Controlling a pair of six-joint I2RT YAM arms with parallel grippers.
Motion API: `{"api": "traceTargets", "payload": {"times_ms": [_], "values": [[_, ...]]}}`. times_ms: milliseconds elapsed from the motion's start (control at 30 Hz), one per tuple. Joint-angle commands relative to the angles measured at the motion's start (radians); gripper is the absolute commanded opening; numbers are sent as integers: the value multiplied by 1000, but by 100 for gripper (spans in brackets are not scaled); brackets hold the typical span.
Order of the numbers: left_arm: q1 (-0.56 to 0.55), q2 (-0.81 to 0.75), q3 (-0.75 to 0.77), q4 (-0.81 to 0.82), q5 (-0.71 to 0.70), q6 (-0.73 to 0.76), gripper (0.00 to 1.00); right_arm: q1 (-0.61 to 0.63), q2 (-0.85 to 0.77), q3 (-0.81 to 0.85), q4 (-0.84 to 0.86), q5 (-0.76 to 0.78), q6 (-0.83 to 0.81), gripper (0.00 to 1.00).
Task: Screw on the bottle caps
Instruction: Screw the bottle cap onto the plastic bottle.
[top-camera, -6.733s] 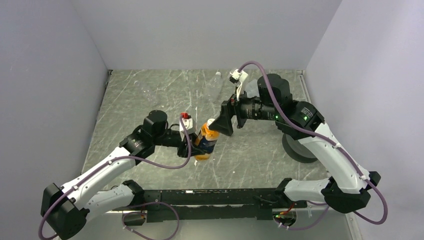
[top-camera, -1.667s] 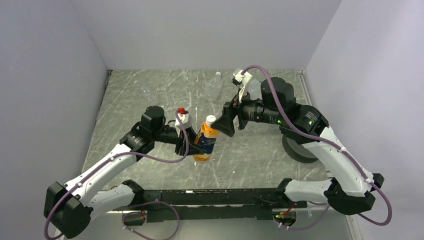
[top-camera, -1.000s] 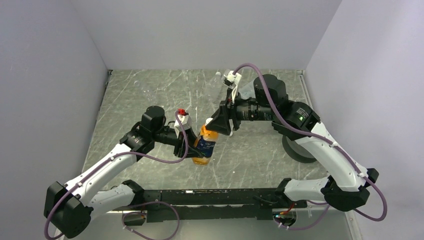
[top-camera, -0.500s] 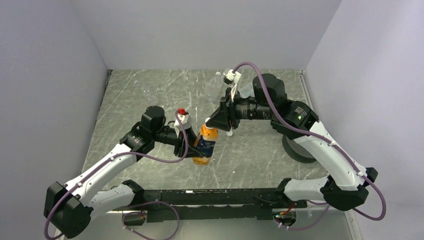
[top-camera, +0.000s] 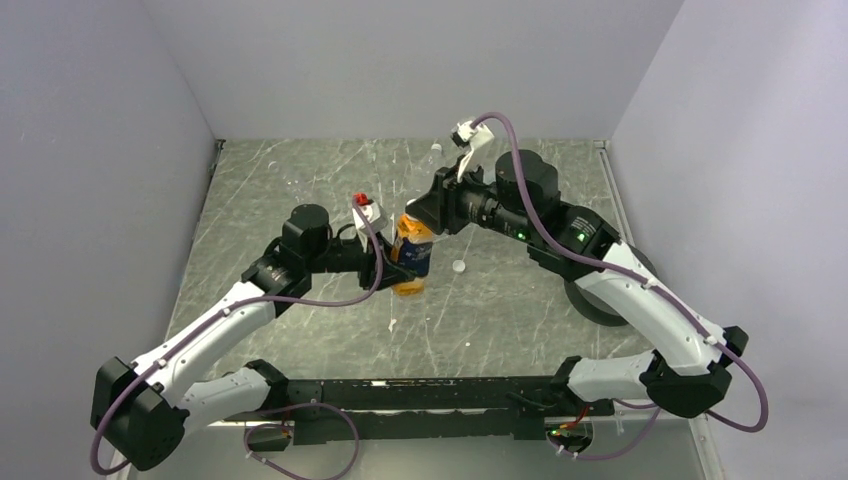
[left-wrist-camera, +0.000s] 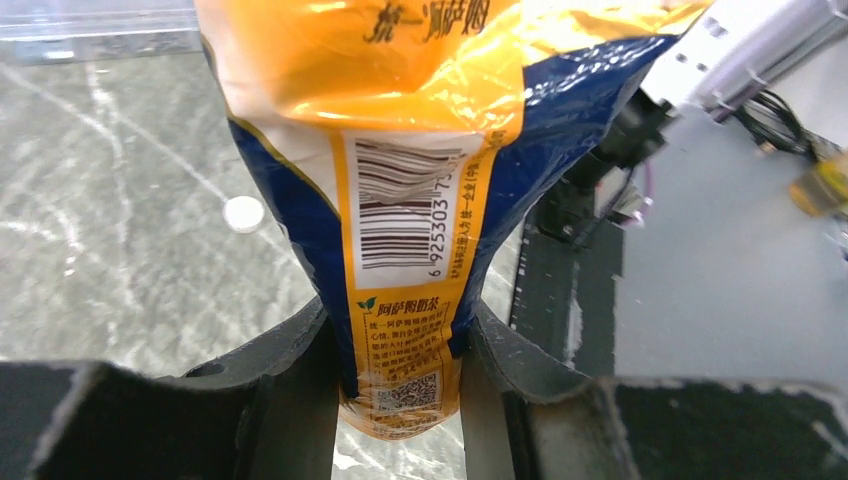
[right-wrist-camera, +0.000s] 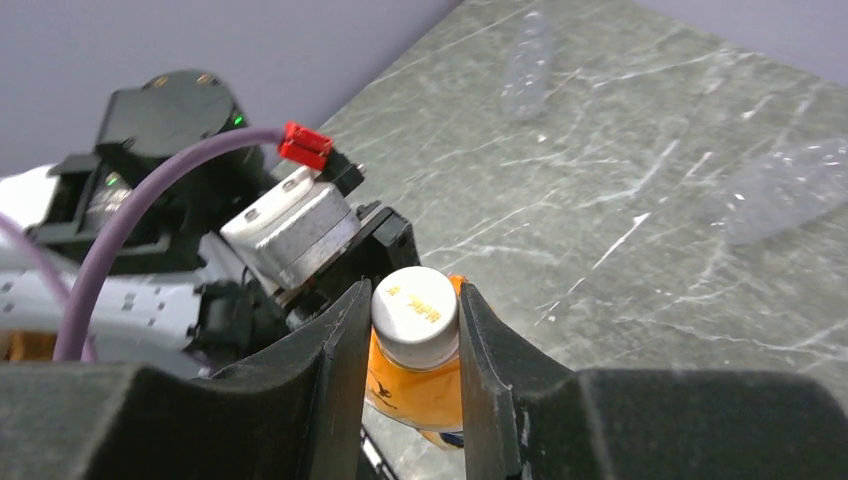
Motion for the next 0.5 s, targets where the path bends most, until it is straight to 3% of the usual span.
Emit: {"api": "traceTargets", "payload": {"times_ms": [0,267,467], "values": [[5,10,119,99,-241,-16,0,54,58,16,-92,206,97,0],[-1,63,192,121,-421,-23,0,133,211,173,-252,537,198,0],[-4,99,238,107,-434,-20,0,201,309,260,-304,732,184,0]]}}
